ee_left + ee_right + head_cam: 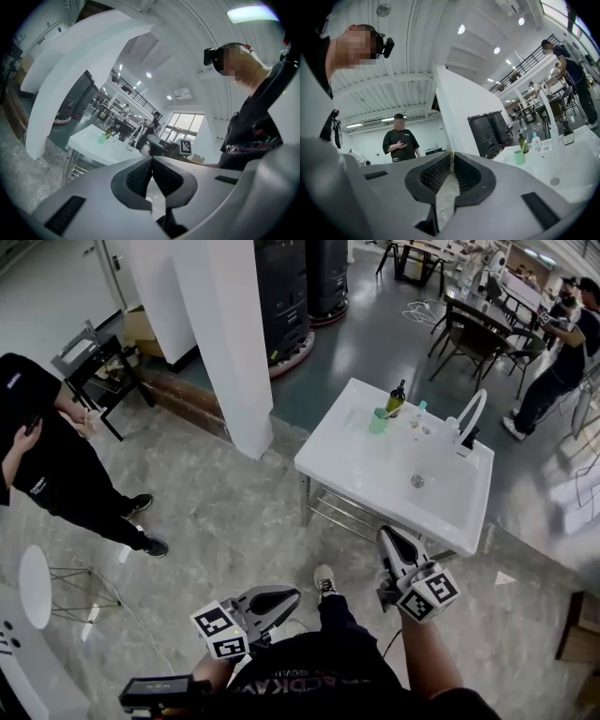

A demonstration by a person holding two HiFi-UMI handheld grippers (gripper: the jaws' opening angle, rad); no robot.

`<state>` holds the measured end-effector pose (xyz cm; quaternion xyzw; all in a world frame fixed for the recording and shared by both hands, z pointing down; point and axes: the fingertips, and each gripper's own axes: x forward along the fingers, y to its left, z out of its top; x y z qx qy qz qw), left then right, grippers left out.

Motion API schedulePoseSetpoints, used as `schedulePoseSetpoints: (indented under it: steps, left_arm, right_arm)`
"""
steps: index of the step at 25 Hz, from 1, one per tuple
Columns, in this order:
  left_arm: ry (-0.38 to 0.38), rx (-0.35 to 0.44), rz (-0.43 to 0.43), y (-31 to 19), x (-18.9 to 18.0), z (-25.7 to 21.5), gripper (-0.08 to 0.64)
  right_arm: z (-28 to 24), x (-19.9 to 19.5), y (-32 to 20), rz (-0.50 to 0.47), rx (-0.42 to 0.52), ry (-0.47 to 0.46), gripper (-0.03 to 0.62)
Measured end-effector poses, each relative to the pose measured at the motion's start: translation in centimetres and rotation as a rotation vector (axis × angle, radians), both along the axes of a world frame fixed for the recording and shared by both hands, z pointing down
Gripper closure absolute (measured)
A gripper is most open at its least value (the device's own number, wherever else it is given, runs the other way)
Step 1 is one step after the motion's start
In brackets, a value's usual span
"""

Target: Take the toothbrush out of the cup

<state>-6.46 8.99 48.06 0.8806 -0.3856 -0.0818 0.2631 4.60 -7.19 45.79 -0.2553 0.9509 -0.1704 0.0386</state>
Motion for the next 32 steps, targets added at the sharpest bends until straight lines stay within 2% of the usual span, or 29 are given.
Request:
schedulePoseSetpoints:
  steps: [7, 18, 25, 32]
  left_arm:
    - [-0.013, -0.003, -0.065, -6.5, -1.9, -0.2, 0.552]
    - [-0.029, -0.047, -0.109, -17.7, -3.2, 0.5, 0.552]
    - [-0.039, -0.072, -0.133, -22.7, -3.3, 1.4, 0.552]
    - [-0.030, -0.104, -0.200, -24.3, -6.1, 2.0, 0.552]
  right_arm:
    - [0.8, -0.4, -11.2, 0.069, 0.020, 0.010, 0.556]
    - [6.0, 0.4, -30.5, 0.307, -0.047, 0.064, 0.499]
    - [11.4, 0.8, -39.8, 0.450, -0.151, 0.078, 0.494]
    - [16.3, 1.2, -45.3, 0.567, -0.277, 0.074, 0.494]
